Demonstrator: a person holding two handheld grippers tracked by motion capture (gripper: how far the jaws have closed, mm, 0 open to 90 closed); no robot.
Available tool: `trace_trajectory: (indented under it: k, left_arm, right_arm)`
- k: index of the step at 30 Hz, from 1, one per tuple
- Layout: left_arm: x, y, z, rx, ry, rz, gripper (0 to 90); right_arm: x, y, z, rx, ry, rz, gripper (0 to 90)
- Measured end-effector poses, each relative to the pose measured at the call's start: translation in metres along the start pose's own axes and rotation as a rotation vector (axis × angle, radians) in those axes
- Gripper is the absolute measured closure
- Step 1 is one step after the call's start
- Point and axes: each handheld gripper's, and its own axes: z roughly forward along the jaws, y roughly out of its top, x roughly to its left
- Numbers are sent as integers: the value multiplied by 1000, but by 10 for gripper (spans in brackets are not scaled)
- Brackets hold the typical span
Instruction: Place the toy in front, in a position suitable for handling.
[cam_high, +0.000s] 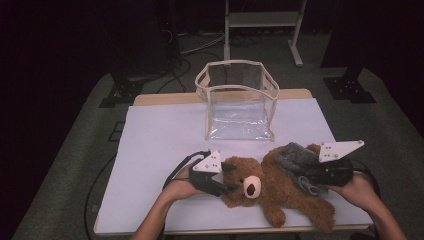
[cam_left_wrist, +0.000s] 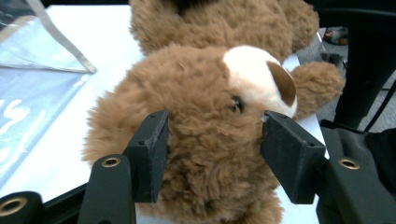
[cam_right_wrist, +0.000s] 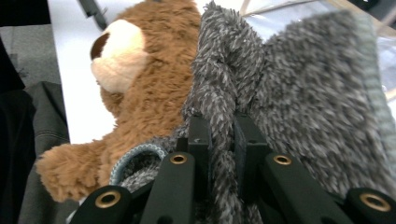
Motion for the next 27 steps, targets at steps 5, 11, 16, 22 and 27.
trace_trajectory:
  k: [5, 11, 16, 22, 27]
  left_arm:
    - [6, 6, -5, -38, 6, -17, 391]
    - [14, 18, 11, 6, -28, -42, 389]
    - [10, 18, 20, 53, -62, -27, 390]
    - [10, 16, 18, 58, -72, -26, 408]
    - [10, 16, 12, 59, -67, -26, 393]
  right_arm:
    - [8, -3, 6, -16, 26, -8, 793]
    - [14, -6, 9, -38, 21, -16, 793]
    - [8, -12, -1, -83, 25, 5, 791]
    - [-17, -17, -21, -84, -27, 56, 789]
    - [-15, -17, -3, -75, 28, 69, 790]
